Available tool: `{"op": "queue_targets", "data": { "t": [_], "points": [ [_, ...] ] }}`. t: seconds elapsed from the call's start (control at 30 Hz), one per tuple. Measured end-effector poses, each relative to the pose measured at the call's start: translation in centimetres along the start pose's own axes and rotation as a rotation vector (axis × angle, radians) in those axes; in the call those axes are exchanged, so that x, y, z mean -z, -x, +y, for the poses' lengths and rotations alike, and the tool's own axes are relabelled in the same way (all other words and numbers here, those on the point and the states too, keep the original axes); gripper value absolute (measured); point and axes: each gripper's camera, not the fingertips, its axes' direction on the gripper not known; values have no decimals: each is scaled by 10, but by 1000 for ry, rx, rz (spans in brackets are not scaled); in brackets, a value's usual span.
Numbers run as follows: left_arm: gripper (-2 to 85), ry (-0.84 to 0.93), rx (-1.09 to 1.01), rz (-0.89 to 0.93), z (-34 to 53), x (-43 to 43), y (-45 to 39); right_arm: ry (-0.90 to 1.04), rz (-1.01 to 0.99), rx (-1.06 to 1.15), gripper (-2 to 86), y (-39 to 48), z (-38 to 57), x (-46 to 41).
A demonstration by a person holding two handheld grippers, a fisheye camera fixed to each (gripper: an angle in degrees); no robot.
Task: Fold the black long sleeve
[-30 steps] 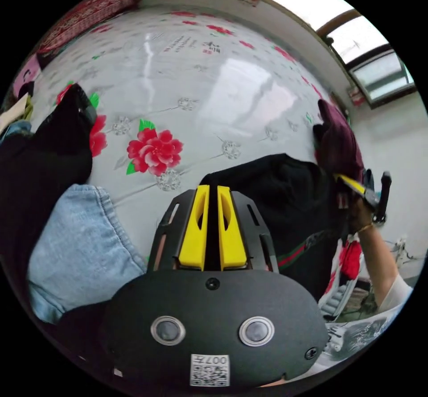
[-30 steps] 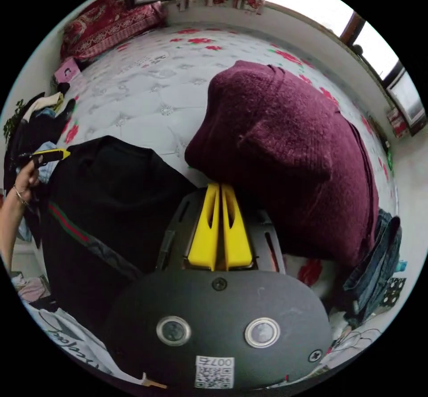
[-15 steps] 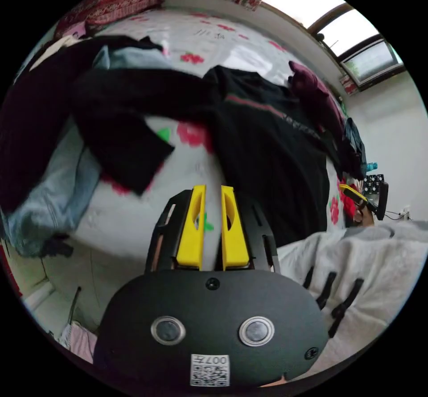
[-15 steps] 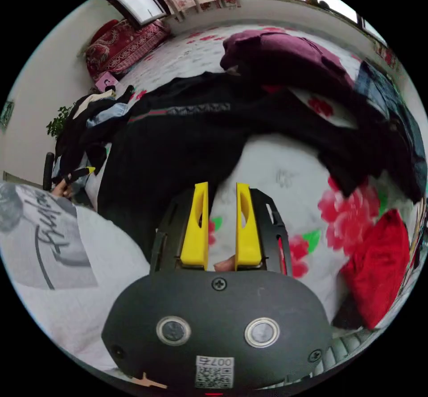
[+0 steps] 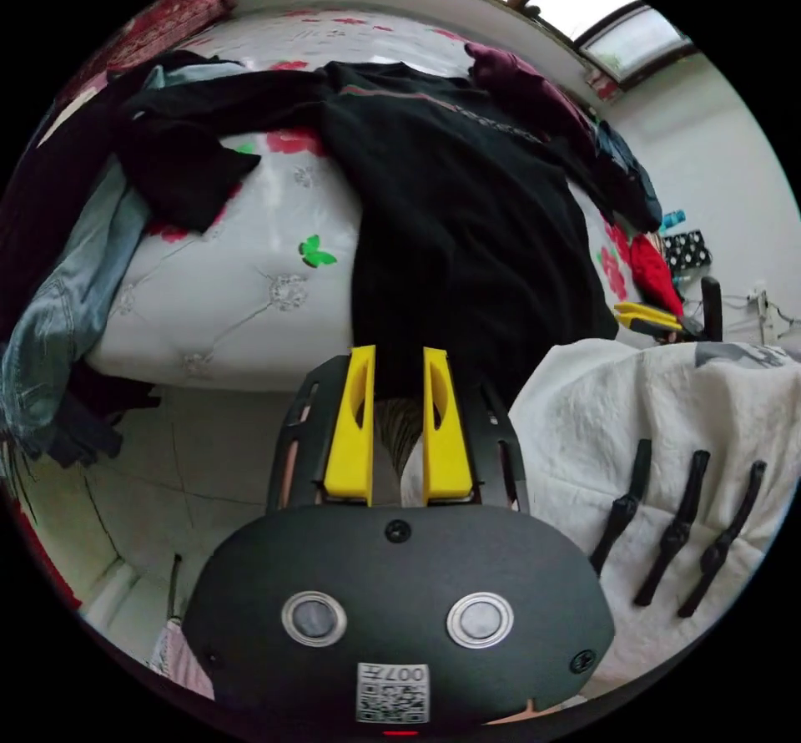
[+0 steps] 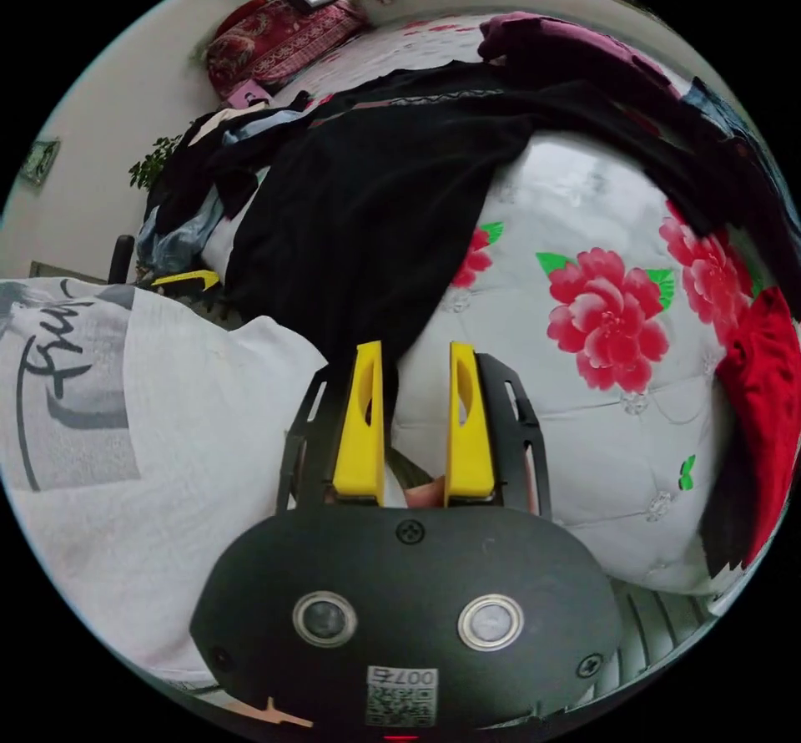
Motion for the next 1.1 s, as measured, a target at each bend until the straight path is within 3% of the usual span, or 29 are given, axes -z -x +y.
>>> {"op": "queue_targets", "data": {
  "t": [0.13,0.27,0.33,0.4,0.5,0.63,0.73,0.93,1.1],
  "points": [
    [62,46,-30,-81,0,-21,-2,-18,60,31,64,20,7,-12],
    [14,116,-74,-2,-5,-14,10,35,2,71,27,34,1,-2],
    [5,58,-54,112,0,9,24,2,27,129,13,42,6,27],
    [-3,-121,49,327,21,54,59,-101,75,136,10,40,18,73],
    [-7,-326,242,447,63,89,114,-267,40,85,12,22,44,148],
    [-3,-397,440,504,103,82,161,-302,21,-36,42,-1,57,168],
    [27,-302,362,444,104,60,138,-190,17,-71,72,-4,56,142],
    [85,-96,65,277,99,1,42,-24,193,-90,95,-13,84,114],
    [89,78,-134,58,77,-45,-13,3,238,-59,78,-18,77,109]
  ]
}}
